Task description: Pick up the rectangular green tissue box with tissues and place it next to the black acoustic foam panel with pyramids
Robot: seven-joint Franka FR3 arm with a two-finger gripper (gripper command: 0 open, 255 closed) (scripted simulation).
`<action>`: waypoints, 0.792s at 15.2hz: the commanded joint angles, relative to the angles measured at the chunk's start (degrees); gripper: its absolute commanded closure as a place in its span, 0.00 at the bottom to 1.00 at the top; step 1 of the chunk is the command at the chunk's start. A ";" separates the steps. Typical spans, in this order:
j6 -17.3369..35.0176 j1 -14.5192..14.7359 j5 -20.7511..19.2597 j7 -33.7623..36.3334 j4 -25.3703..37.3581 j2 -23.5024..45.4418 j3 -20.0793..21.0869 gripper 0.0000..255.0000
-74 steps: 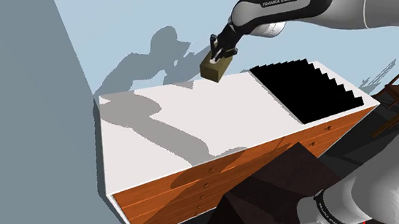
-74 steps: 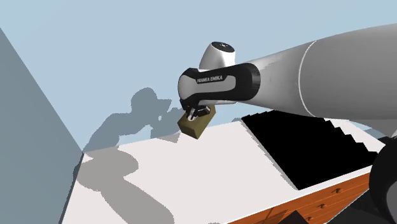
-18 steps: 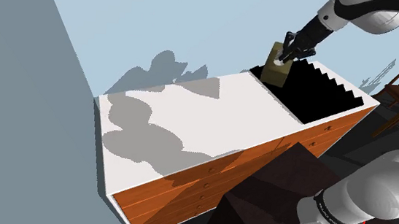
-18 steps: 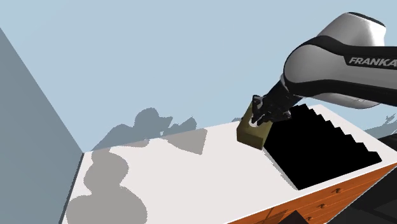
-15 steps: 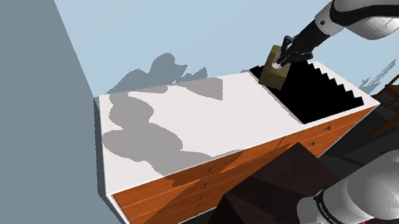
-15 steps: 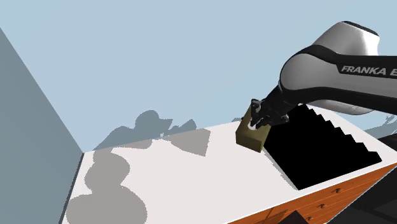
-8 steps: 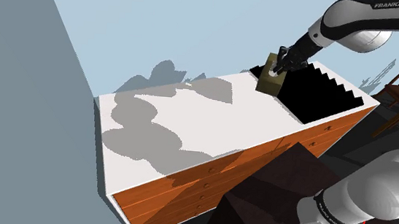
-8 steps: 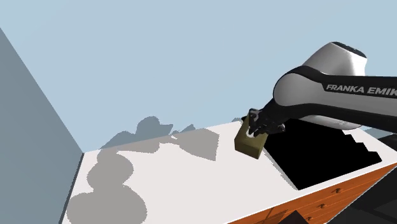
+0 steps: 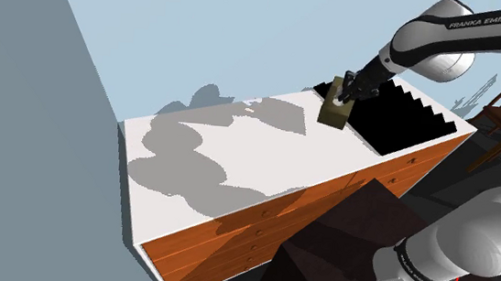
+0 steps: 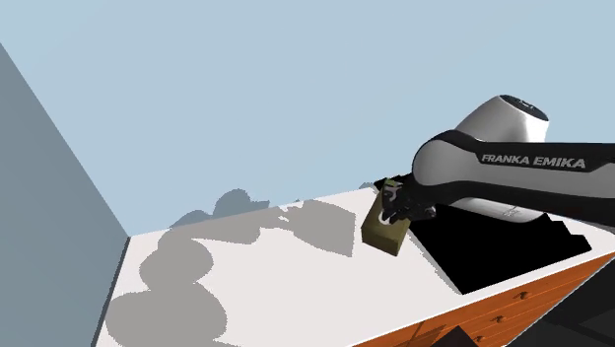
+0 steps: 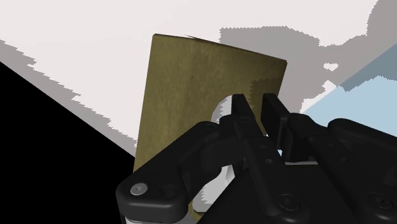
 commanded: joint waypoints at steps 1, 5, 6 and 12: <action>1.63 0.30 0.56 -0.70 -1.00 0.64 -0.24 1.00; 4.96 1.10 1.97 -2.36 -2.73 2.36 -0.87 1.00; 5.80 1.33 2.38 -2.82 -3.13 2.84 -1.06 1.00; 10.84 3.10 5.45 -6.06 -5.19 6.06 -2.37 1.00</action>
